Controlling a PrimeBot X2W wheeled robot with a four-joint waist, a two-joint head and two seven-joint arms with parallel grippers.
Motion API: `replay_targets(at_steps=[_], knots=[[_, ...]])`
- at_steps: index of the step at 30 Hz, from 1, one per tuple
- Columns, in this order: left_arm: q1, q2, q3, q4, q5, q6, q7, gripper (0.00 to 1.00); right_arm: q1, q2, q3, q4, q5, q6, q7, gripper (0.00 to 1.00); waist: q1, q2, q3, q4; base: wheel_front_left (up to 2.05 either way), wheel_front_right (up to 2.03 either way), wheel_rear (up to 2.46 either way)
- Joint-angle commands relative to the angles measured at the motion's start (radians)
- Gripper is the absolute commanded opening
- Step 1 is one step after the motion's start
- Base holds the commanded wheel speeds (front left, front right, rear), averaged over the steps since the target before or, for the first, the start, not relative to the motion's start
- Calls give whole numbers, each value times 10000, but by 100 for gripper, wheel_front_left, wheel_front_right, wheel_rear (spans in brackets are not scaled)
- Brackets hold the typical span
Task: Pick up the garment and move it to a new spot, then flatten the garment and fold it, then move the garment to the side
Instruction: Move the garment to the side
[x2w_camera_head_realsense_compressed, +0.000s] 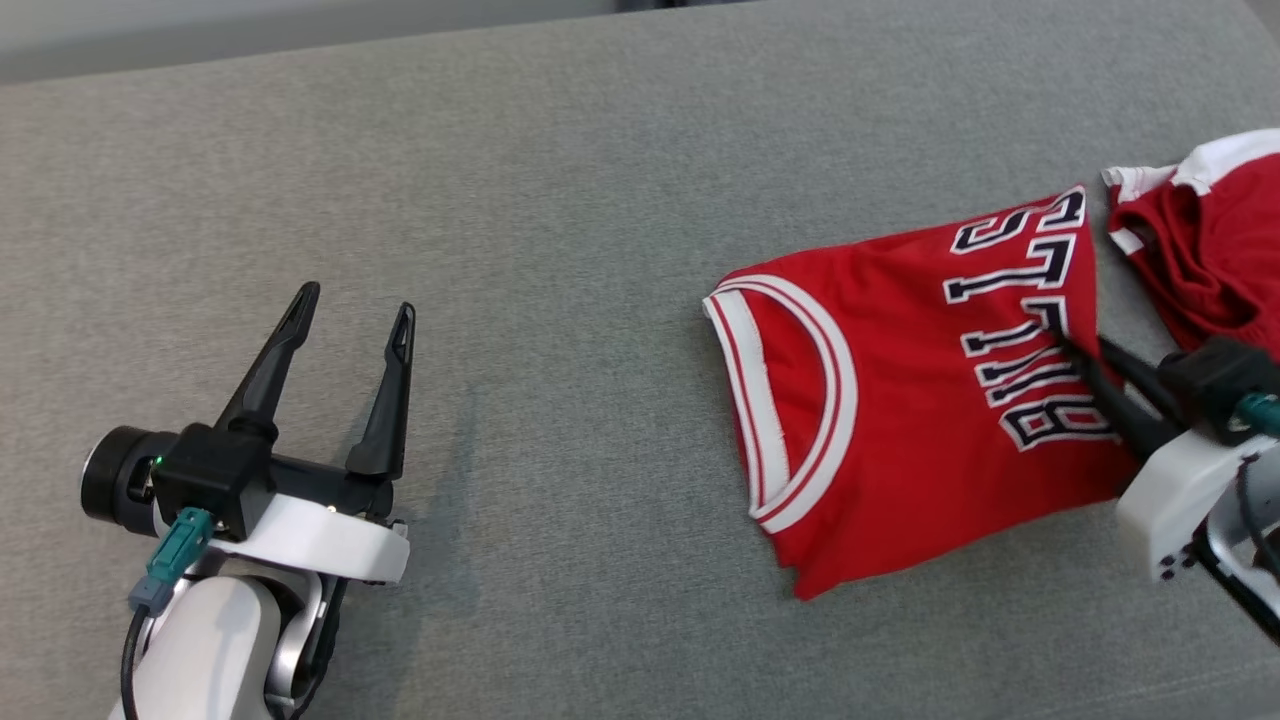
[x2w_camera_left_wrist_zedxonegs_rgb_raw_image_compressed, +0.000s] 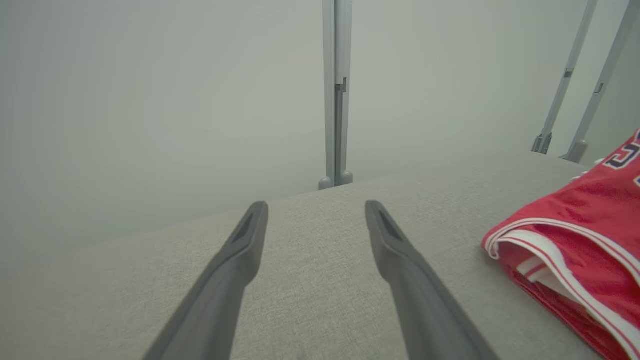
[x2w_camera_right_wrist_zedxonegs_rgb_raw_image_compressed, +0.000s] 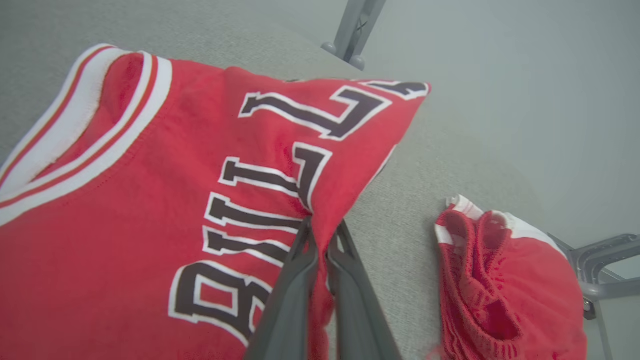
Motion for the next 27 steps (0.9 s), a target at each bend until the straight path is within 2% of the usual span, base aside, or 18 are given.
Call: replay_targets(at_steps=[1, 7, 15, 20, 25, 27], knots=[[-292, 187, 1, -164, 108, -31, 125, 100, -580, -293, -169, 26, 118, -7, -222, 0, 0, 0, 686, -765, 0, 0, 0], [-686, 478, -144, -480, 357, -112, 493, 100, -1866, -669, -450, 700, 475, -9, -898, 0, 0, 0, 1394, -1242, 0, 0, 0], [-1401, 798, -311, -913, 619, -263, 914, 100, -3518, -1058, -1397, 3107, 1000, -9, -1874, 0, 0, 0, 2598, -1468, 0, 0, 0], [-1660, 968, -375, -1037, 814, -256, 1079, 100, -4320, -1026, -1991, 4644, 1369, -7, -2451, 0, 0, 0, 3083, -1499, 0, 0, 0], [-1805, 1019, -456, -1049, 867, -260, 1132, 100, -4945, -1222, -2383, 5994, 1163, -7, -3022, 0, 0, 0, 3380, -1368, 0, 0, 0], [-1855, 1021, -490, -1019, 865, -274, 1125, 100, -5155, -1168, -2628, 6607, 953, -9, -3363, 47, 0, 0, 3453, -1306, 0, 0, 0]])
